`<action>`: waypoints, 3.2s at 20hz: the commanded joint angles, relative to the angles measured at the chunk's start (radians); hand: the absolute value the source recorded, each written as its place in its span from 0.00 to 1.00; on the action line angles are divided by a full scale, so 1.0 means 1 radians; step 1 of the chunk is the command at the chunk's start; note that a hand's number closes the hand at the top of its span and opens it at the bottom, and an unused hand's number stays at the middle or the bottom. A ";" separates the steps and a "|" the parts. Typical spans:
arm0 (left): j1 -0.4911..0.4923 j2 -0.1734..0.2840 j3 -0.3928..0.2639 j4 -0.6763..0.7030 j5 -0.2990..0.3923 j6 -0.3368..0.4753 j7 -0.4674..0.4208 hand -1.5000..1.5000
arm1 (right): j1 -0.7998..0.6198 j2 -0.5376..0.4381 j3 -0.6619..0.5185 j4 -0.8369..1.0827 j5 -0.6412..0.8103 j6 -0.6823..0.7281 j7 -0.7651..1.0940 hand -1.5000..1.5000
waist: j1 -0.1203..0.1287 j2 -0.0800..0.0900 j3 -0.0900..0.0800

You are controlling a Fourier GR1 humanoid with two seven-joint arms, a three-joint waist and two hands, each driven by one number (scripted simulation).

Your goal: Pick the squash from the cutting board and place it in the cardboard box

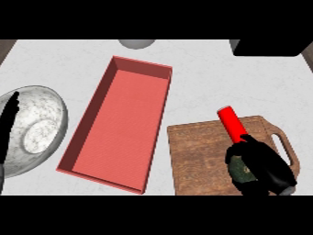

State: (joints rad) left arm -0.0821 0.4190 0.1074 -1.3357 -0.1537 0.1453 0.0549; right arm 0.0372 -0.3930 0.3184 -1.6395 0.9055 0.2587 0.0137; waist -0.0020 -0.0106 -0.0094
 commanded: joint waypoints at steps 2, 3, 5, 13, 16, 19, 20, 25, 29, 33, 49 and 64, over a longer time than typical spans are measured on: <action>-0.003 0.007 0.016 -0.032 -0.004 -0.033 0.039 0.50 | -0.005 0.013 -0.010 0.089 0.093 -0.142 -0.074 1.00 | 0.003 0.010 0.010; -0.065 -0.013 0.042 0.130 -0.002 -0.013 -0.073 0.50 | -0.046 0.054 -0.012 0.067 0.100 -0.129 -0.015 1.00 | -0.002 0.012 0.009; -0.015 -0.036 0.013 0.012 -0.048 0.023 0.001 0.50 | -0.034 0.037 -0.032 0.060 0.130 -0.167 -0.043 1.00 | 0.002 0.010 0.010; -0.065 0.009 0.018 0.042 -0.018 -0.053 -0.018 0.50 | -0.573 -0.005 -0.135 0.478 0.004 -0.080 -0.382 1.00 | 0.048 0.022 0.011; -0.075 -0.078 -0.032 0.022 -0.074 0.029 0.033 0.50 | -0.660 0.001 -0.167 0.598 0.038 -0.173 -0.445 1.00 | 0.029 0.019 0.010; -0.048 0.017 0.047 0.017 -0.013 -0.052 0.017 0.50 | -0.694 -0.032 -0.255 0.536 -0.054 -0.151 -0.498 1.00 | 0.019 0.014 0.010; -0.076 -0.011 0.023 0.028 -0.031 -0.036 0.039 0.50 | -0.685 -0.005 -0.246 0.522 -0.058 -0.184 -0.524 1.00 | 0.011 0.013 0.010; -0.026 -0.006 0.056 0.055 -0.024 -0.035 -0.041 0.50 | -0.717 0.046 -0.243 0.390 -0.124 -0.132 -0.551 1.00 | 0.000 0.009 0.009; -0.021 -0.003 0.060 0.009 -0.031 -0.040 -0.005 0.50 | -0.853 0.095 -0.255 0.445 -0.160 -0.040 -0.515 1.00 | 0.010 0.010 0.009; -0.046 -0.022 0.036 -0.026 -0.051 -0.034 0.061 0.50 | -0.871 0.219 -0.213 0.391 -0.194 0.049 -0.380 1.00 | 0.006 0.009 0.009; -0.015 -0.056 0.018 -0.032 -0.078 -0.052 -0.001 0.50 | -1.212 0.392 0.001 0.743 -0.525 -0.177 -0.002 1.00 | 0.044 0.016 0.009; -0.116 -0.074 -0.003 0.026 -0.104 -0.056 -0.007 0.50 | -1.301 0.393 0.304 1.057 -0.858 -0.390 0.067 0.00 | 0.124 0.038 0.007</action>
State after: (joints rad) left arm -0.1827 0.3414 0.1097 -1.3140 -0.2486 0.0932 0.0543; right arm -1.2548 -0.0003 0.5877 -0.6383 0.1379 -0.1306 0.0552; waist 0.1008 0.0211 -0.0023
